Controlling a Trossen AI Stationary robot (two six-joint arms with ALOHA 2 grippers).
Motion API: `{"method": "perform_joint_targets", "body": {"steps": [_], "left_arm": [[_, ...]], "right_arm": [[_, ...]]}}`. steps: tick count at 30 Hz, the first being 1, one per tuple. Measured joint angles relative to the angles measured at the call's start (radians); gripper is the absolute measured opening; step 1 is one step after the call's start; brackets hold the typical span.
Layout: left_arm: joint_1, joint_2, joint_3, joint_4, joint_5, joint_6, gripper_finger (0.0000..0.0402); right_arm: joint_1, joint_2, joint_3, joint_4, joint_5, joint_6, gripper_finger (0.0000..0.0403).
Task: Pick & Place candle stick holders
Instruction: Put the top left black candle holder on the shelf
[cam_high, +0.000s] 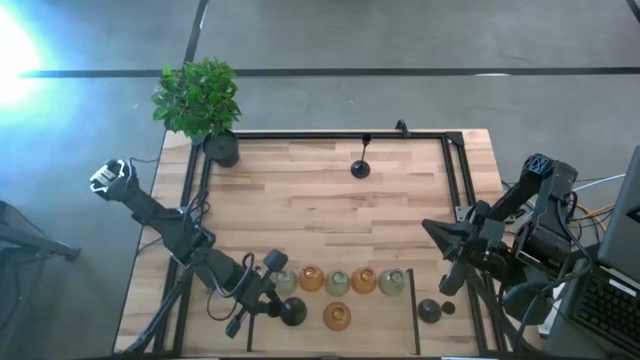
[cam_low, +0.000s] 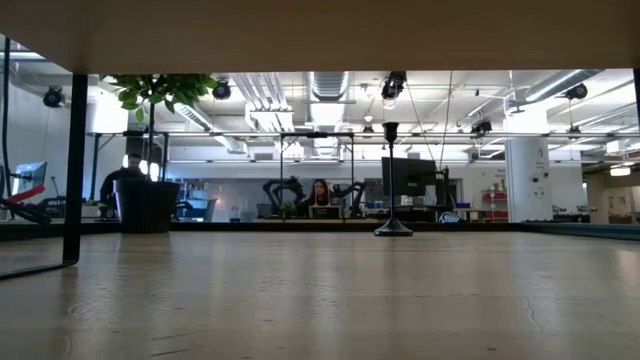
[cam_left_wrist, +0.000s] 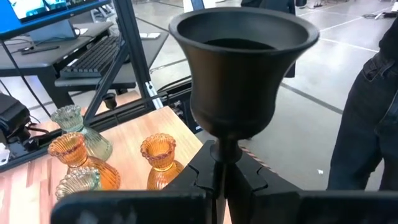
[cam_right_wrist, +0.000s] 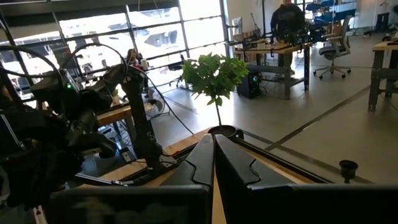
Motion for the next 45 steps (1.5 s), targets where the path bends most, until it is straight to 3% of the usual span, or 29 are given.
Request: {"method": "perform_joint_targets", "body": {"steps": [14,23,40,45], "left_arm": [[0.017,-0.001,0.001,-0.015,0.003,-0.026,0.0014],[0.025,-0.001,0.0,-0.023,-0.02,-0.051,0.0072],[0.026,-0.011,0.0,-0.065,-0.041,-0.149,0.0082],[0.026,-0.011,0.0,-0.064,-0.043,-0.175,0.011]], "right_arm": [[0.0,0.0,0.0,0.0,0.001,0.0,0.0008],[0.0,0.0,0.0,0.002,0.001,0.001,0.0008],[0.0,0.0,0.0,0.001,0.001,0.0,0.0008],[0.0,0.0,0.0,0.001,0.001,0.002,0.0008]]}}
